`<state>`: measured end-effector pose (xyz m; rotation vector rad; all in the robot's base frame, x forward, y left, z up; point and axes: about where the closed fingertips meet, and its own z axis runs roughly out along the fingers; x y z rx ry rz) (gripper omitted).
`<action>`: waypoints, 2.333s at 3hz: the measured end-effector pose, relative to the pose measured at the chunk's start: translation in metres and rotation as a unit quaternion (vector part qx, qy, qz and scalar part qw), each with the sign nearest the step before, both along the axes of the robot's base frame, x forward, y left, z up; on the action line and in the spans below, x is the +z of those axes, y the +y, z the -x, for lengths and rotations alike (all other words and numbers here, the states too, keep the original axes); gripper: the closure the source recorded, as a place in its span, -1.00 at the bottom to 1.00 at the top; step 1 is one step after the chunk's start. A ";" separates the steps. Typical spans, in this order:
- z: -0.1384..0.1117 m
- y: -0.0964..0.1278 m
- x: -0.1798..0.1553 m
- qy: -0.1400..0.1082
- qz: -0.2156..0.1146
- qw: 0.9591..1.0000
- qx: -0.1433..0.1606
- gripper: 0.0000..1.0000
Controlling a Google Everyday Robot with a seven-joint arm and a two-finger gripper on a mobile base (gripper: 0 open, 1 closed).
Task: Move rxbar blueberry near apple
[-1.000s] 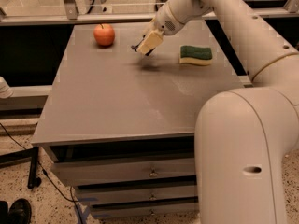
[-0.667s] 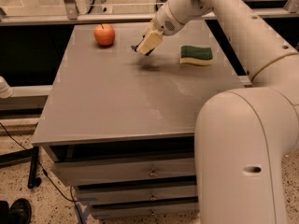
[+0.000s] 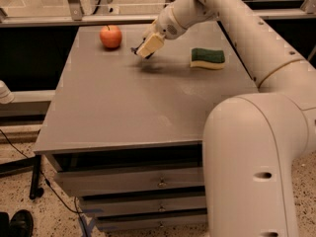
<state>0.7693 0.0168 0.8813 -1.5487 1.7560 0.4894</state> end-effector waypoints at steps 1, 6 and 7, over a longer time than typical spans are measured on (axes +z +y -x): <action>-0.015 0.026 0.002 -0.014 -0.025 1.000 0.009 1.00; -0.057 0.082 -0.007 -0.030 -0.045 0.998 0.019 -0.68; -0.059 0.078 -0.008 -0.030 -0.040 0.999 0.015 -1.00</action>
Offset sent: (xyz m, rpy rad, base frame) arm 0.0509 0.0852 0.0222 0.1289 -0.0992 0.0725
